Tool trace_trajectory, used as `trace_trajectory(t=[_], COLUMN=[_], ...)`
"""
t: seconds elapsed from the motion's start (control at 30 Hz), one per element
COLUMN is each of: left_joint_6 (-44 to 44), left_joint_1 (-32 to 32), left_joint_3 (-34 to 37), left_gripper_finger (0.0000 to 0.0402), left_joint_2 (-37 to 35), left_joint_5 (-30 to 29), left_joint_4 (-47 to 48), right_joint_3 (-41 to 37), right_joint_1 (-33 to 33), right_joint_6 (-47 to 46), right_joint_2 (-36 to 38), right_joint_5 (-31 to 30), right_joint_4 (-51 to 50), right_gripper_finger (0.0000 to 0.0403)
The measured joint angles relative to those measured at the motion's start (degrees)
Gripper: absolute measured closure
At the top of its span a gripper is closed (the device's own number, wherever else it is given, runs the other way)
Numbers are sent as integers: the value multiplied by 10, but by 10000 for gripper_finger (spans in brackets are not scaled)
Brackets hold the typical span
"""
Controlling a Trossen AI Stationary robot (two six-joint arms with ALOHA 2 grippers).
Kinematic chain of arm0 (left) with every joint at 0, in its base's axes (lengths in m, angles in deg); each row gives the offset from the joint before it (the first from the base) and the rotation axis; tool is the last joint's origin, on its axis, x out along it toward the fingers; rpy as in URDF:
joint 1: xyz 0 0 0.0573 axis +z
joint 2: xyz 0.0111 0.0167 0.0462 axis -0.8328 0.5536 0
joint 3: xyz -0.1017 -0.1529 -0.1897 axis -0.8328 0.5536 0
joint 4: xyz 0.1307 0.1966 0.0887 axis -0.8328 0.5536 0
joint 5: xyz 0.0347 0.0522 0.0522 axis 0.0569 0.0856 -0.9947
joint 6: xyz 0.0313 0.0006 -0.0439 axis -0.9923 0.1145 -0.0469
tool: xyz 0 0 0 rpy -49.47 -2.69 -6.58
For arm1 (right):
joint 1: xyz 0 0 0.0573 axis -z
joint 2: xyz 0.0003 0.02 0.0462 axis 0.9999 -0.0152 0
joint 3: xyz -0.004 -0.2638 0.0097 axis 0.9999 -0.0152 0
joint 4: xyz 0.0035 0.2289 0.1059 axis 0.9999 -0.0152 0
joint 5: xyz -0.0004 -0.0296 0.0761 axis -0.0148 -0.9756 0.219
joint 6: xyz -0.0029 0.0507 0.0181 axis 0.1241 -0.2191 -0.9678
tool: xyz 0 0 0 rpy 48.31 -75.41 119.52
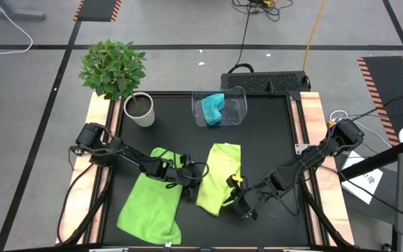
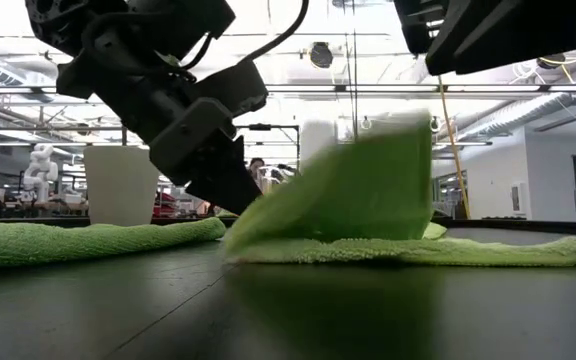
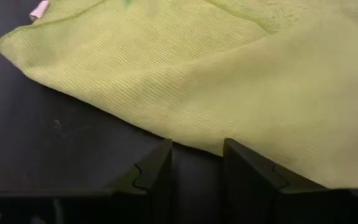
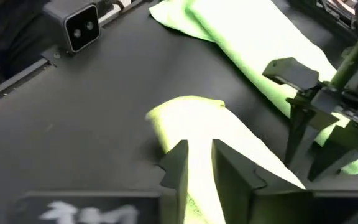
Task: Fold microfiber towels
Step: Fold the light green microfiber cloth
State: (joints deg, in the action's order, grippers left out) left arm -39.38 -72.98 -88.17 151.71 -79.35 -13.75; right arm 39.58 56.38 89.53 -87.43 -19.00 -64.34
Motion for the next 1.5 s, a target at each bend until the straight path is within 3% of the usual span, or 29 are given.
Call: trace_trajectory(t=[0.17,0.43,0.63,0.9,1.5], left_joint_6=[-1,-7,-18,-34,-29], left_joint_1=[-1,-8,-17,-23,-23], left_joint_3=[0,0,0,0,50], left_gripper_finger=[256,256,256,256,256], left_joint_2=[0,0,0,0,0], left_joint_5=[1,1,1,0,0], left_joint_4=[7,9,11,30,-44], right_joint_3=[0,0,0,-20,-42], right_joint_1=[1,55,133,211,253], right_joint_6=[-6,-123,-217,-279,-355], right_joint_2=[0,0,0,0,1], right_joint_5=[-19,-185,-175,-47,-23], right_joint_4=[2,-52,-137,-183,-291], right_gripper_finger=[275,239,239,255,278])
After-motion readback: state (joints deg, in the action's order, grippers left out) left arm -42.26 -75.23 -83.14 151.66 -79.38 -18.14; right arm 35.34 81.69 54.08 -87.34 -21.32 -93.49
